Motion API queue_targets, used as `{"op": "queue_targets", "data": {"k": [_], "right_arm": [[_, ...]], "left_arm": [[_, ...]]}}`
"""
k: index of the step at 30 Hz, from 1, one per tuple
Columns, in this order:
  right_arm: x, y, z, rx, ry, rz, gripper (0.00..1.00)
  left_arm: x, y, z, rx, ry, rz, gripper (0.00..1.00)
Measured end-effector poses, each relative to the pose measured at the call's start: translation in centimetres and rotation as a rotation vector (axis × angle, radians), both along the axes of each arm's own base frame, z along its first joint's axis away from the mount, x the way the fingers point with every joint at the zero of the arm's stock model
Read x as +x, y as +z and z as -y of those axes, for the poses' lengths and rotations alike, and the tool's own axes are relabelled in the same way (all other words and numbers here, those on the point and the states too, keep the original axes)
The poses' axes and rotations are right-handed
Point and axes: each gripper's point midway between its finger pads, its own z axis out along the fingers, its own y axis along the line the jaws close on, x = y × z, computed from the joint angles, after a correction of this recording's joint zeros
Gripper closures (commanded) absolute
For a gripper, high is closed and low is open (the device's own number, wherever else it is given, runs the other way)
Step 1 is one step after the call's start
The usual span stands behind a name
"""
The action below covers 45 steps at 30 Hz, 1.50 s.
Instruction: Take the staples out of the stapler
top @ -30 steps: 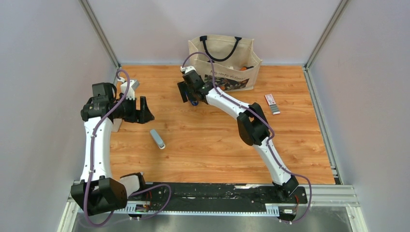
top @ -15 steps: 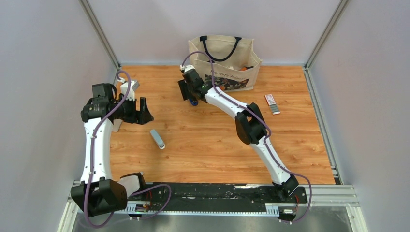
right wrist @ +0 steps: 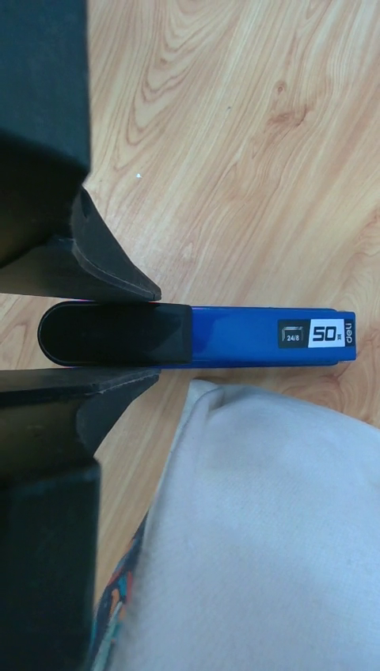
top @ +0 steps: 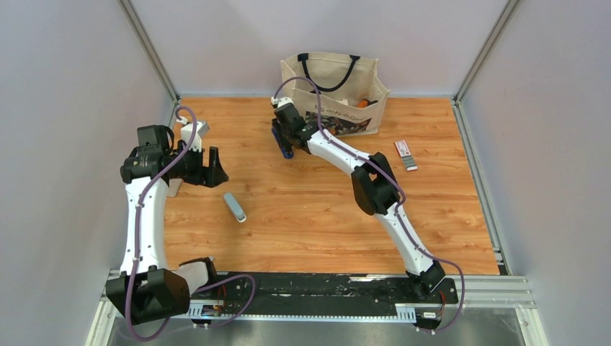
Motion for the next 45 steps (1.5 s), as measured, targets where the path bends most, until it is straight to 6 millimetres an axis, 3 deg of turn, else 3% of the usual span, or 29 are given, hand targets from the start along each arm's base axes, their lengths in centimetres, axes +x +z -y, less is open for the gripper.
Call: {"op": "queue_targets", "data": {"k": [3, 6, 14, 17, 23, 28, 32, 40, 45], "right_arm": [[-0.7, 0.1, 0.2, 0.02, -0.006, -0.006, 0.87], [-2.9, 0.0, 1.1, 0.012, -0.009, -0.042, 0.89], [-11.8, -0.1, 2.7, -0.06, -0.001, -0.108, 0.9], [-15.3, -0.3, 2.6, -0.07, 0.004, -0.127, 0.85], [-20.2, -0.6, 3.1, -0.071, -0.03, -0.173, 0.79], [-21.8, -0.7, 3.0, -0.074, -0.067, -0.193, 0.53], [-22.5, -1.0, 3.6, -0.09, -0.096, -0.218, 0.41], [-23.0, -1.1, 4.2, -0.118, -0.106, -0.241, 0.45], [-22.7, 0.0, 3.7, -0.107, -0.104, -0.234, 0.51]], "left_arm": [[-0.2, -0.2, 0.1, 0.002, -0.009, -0.007, 0.13], [-0.3, -0.3, 0.6, 0.003, -0.029, -0.007, 0.13], [-1.0, 0.2, 1.2, 0.006, -0.048, 0.017, 0.13], [-1.5, 0.5, 1.4, 0.006, -0.053, 0.027, 0.13], [-2.6, 0.7, 1.7, 0.008, -0.064, 0.027, 0.13], [-3.0, 0.8, 1.8, 0.011, -0.068, 0.024, 0.12], [-3.4, 1.1, 1.8, 0.016, -0.067, 0.041, 0.13], [-3.8, 1.0, 1.9, 0.02, -0.077, 0.039, 0.12], [-4.2, 0.2, 2.0, 0.016, -0.082, 0.011, 0.12]]}}
